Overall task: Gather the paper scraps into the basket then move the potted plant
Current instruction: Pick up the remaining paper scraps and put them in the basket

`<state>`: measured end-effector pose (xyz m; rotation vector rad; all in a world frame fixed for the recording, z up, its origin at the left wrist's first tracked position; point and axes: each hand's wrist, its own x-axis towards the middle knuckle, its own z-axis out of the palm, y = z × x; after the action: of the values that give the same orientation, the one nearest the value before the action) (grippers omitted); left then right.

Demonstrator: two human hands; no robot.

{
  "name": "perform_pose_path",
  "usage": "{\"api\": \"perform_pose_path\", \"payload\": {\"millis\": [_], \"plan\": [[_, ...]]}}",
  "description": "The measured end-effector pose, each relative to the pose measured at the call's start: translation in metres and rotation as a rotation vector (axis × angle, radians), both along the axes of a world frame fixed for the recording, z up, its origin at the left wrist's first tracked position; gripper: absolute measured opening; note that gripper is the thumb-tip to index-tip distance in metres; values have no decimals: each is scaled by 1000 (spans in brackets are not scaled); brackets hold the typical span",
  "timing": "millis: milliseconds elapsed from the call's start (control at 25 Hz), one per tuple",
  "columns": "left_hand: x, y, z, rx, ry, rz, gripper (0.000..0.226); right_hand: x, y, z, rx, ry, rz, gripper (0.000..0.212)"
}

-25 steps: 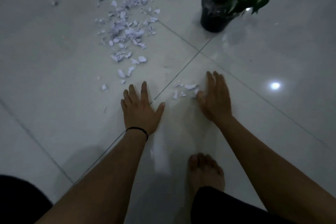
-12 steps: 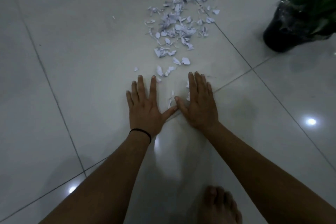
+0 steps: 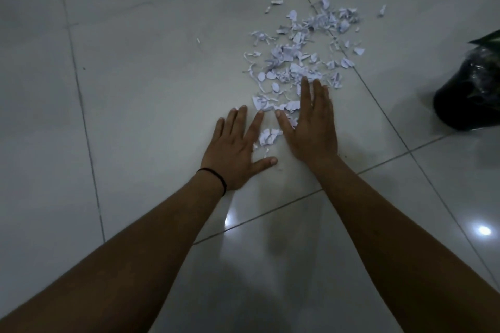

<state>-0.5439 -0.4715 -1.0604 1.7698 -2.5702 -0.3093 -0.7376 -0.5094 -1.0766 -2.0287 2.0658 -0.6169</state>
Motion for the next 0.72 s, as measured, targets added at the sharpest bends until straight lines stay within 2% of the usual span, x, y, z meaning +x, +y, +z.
{"api": "perform_pose_path", "payload": {"millis": [160, 280, 360, 520, 720], "plan": [[-1, -6, 6, -21, 70, 41, 111, -4, 20, 12, -74, -222, -39, 84], [-6, -9, 9, -17, 74, 101, 123, -9, 49, 16, -85, -300, -102, 87], [-14, -28, 9, -13, 61, 92, 126, -14, 51, 14, -54, -308, -93, 93], [-25, -75, 5, -31, -28, -80, 134, -35, 13, 14, -34, -262, -14, 104], [-31, -93, 2, -29, -105, -87, 121, -53, -36, 11, -47, -205, -24, 100]]}}
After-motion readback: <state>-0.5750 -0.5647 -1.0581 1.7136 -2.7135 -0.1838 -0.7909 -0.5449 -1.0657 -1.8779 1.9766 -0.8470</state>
